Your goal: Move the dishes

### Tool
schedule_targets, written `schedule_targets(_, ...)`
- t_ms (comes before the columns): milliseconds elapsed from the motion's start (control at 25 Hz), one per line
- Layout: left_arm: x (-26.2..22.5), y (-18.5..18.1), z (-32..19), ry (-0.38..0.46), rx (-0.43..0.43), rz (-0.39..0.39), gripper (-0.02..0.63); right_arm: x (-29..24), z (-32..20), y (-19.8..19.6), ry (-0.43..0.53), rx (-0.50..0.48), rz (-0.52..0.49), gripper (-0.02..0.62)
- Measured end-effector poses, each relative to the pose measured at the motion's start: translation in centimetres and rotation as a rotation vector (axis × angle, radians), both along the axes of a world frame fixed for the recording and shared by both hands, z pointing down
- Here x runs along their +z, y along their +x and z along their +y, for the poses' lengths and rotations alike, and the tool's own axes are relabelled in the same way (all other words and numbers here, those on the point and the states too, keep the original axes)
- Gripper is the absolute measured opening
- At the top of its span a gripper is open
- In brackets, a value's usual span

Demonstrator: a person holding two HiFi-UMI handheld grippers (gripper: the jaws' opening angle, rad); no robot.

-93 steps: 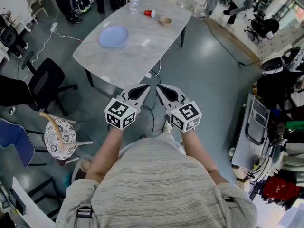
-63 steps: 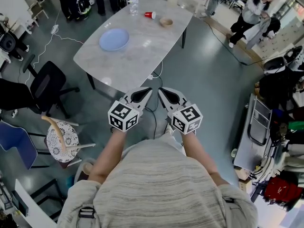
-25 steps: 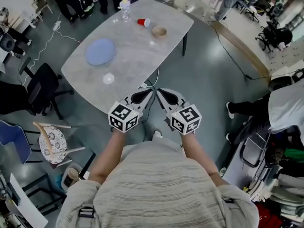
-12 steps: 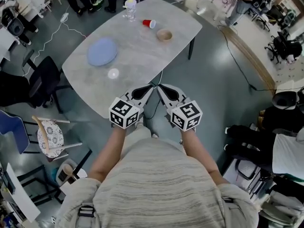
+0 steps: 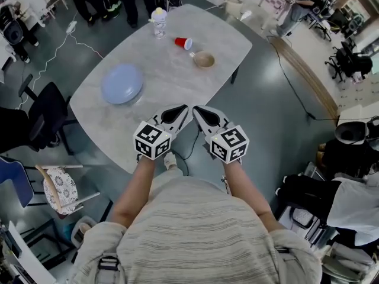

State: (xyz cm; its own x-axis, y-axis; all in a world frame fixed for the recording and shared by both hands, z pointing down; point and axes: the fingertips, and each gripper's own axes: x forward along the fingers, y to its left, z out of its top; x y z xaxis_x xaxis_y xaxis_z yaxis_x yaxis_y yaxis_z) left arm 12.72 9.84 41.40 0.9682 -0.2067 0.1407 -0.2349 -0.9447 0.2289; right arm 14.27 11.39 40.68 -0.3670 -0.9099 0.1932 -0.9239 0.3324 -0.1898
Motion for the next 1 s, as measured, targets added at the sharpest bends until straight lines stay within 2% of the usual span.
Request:
schedule_targets(320,-0.8,0.7,-8.9,0.006,0.0,0.026,0.023,-0.6,-8.9,0.3,-0.005,-0.004,0.018,0.018)
schedule_targets(640,0.6,-0.4,-15.5,-0.025,-0.057,0.024,0.023,0.1,-15.5,0.1,-0.022,-0.022,0.04,0.02)
schedule_targets(1000,3.4,2.4,-20.7,-0.07,-0.123,0.005,0.023,2.4,-21.4,4.3,-0.082,-0.076,0.046,0.02)
